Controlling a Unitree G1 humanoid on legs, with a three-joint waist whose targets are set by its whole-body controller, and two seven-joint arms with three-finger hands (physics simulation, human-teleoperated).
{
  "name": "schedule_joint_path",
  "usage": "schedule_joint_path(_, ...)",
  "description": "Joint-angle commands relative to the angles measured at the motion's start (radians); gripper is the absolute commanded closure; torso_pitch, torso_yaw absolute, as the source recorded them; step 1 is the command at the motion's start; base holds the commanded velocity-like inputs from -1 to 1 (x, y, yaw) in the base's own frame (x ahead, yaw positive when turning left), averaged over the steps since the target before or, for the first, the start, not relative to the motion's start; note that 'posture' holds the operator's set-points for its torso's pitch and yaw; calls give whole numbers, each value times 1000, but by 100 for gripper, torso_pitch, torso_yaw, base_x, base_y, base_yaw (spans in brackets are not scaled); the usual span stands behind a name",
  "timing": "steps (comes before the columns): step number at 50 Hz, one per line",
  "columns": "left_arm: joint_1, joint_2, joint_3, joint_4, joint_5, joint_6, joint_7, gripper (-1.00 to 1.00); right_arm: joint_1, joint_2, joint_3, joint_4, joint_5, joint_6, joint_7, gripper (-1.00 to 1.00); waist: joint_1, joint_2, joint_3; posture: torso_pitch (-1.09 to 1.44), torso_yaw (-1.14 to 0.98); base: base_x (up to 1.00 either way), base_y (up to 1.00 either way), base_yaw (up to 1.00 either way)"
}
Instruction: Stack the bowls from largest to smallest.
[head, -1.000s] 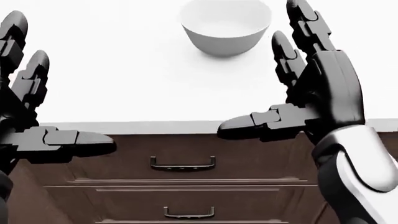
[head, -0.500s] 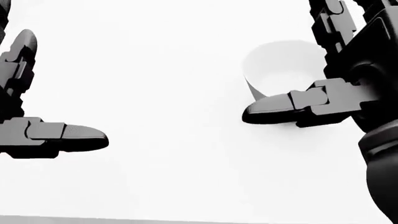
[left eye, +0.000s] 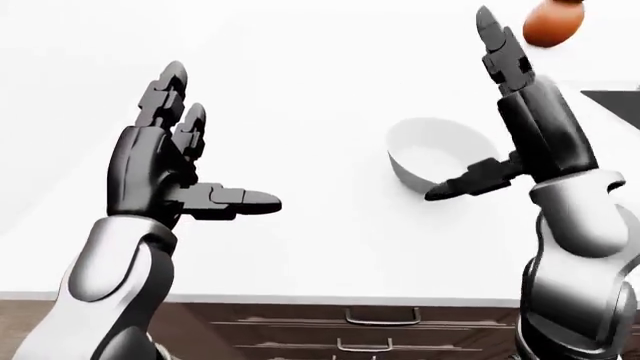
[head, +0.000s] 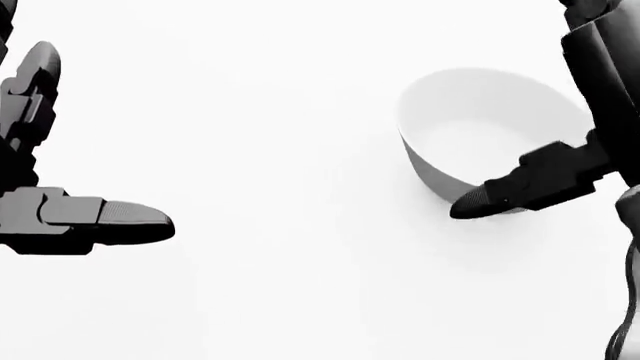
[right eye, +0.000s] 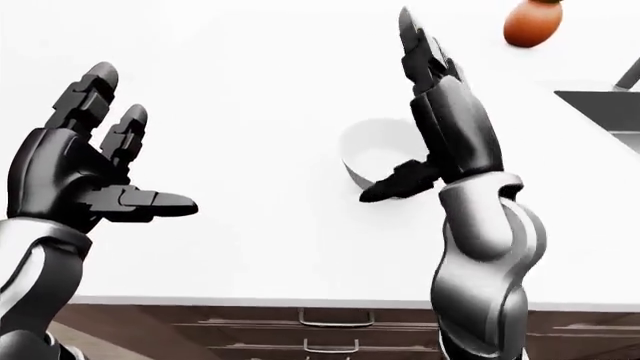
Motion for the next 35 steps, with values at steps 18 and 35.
schedule_joint_path(18,-12,10,7,-18,-22,-40,14,-100,103,121,-87,265,-242,-417,25,-64,-6,16,-28,0,0,0,0,0)
schedule_joint_path(35,14,7,-3,2,-7,-87,2,-100,49,47,-108,591,-245,-489,-78,-41,-3,7,-30,0,0,0,0,0)
